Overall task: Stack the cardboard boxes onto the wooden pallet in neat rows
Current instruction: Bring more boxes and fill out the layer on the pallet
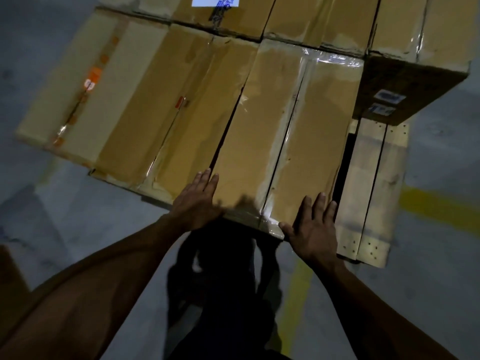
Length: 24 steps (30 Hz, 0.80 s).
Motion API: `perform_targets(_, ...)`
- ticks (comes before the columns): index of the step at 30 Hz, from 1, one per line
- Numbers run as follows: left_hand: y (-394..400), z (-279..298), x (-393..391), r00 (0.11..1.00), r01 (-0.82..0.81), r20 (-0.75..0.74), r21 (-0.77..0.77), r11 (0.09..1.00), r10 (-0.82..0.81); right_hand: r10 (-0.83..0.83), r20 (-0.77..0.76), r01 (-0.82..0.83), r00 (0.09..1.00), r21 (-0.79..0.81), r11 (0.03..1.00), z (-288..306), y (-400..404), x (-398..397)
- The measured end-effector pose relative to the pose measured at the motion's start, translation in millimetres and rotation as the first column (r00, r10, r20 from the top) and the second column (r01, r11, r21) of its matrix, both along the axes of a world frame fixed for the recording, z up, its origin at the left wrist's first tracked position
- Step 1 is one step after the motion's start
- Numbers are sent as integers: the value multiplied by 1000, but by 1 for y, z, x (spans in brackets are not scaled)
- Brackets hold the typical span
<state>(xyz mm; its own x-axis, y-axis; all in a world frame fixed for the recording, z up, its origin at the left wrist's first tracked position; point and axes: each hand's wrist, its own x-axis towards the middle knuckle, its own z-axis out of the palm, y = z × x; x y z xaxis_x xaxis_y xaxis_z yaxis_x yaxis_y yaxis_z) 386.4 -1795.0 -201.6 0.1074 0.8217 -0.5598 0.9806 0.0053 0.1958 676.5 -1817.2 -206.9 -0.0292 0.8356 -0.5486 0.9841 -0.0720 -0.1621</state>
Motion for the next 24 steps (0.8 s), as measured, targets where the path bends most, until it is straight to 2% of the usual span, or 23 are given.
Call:
perform_targets(3,-26,-1,-22,997,75,-8,-1,997,-75,37,13,-37,999,11,999,-1,-13,0)
perform_targets(6,-34,1,-33,979,188,-87,13,982,-186,47,41,-47,998,-6,999,-2,-16,-3)
perform_targets(10,-26,9,-32,900,380,-258,77,922,-350,28,29,-28,999,6,1000,-3,-17,-6)
perform_targets(13,-21,5,-35,854,471,-304,103,876,-423,35,48,-36,998,12,999,-5,-17,-5)
perform_targets(16,-20,1,-43,831,517,-315,132,846,-458,38,53,-38,998,15,999,-7,-16,-5)
perform_targets(19,-19,-6,-44,839,533,-284,255,807,-465,45,59,-47,997,31,998,-8,-16,-5)
perform_targets(24,-19,1,-37,863,492,-255,227,840,-437,50,65,-52,997,23,998,-7,-16,-5)
